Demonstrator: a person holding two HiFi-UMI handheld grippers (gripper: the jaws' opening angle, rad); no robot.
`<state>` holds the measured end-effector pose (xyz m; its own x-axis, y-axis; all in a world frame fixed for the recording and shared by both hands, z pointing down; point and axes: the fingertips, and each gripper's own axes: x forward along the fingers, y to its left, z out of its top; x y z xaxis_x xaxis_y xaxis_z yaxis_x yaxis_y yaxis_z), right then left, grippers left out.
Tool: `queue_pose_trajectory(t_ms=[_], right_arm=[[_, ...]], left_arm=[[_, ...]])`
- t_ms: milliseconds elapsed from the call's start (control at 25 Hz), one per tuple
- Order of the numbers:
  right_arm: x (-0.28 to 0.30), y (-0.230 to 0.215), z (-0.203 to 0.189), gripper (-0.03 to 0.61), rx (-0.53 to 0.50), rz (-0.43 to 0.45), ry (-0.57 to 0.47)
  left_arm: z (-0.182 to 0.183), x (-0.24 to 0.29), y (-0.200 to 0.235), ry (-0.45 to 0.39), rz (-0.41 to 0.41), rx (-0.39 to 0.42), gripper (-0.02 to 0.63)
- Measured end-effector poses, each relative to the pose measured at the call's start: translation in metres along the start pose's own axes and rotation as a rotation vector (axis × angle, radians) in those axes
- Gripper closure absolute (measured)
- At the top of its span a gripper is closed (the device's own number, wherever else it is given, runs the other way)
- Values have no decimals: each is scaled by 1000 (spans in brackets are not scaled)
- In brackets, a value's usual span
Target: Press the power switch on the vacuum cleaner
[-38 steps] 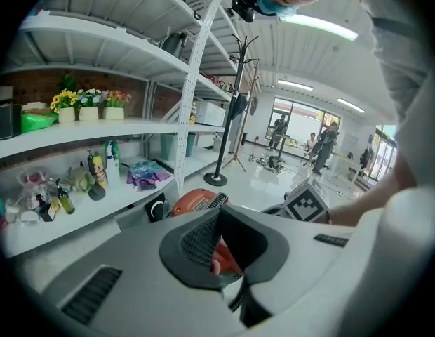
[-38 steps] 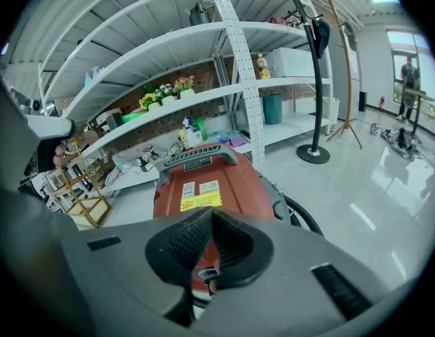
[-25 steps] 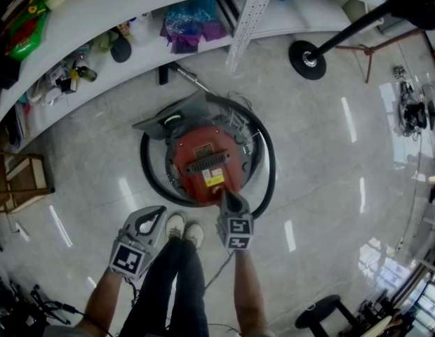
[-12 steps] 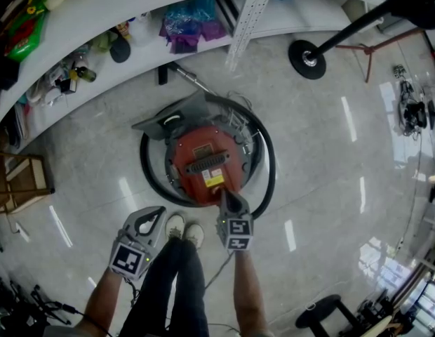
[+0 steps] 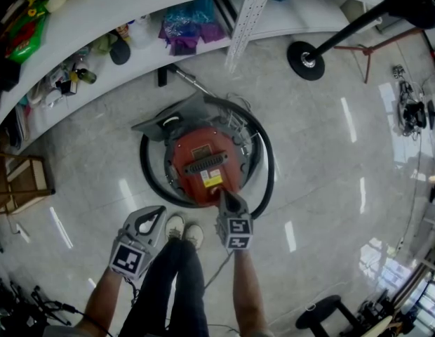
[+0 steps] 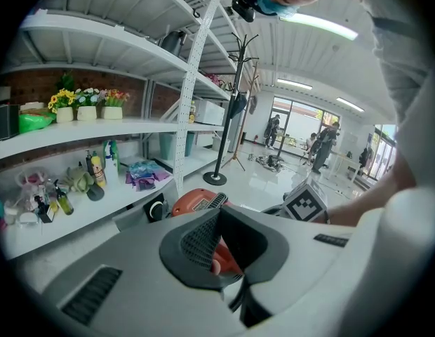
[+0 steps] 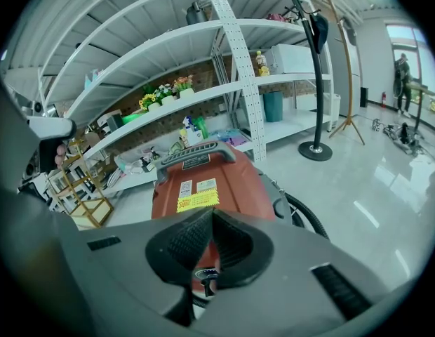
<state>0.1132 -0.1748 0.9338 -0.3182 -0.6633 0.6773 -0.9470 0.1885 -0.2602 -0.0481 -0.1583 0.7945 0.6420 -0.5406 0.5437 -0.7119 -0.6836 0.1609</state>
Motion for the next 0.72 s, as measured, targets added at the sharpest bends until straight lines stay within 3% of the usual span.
queue_pose_trajectory(t_ms=[720], right_arm=[[-33,12,19,566,9,19,-40]], left_arm=[[16,-5,-9,-25,-1,0,607]])
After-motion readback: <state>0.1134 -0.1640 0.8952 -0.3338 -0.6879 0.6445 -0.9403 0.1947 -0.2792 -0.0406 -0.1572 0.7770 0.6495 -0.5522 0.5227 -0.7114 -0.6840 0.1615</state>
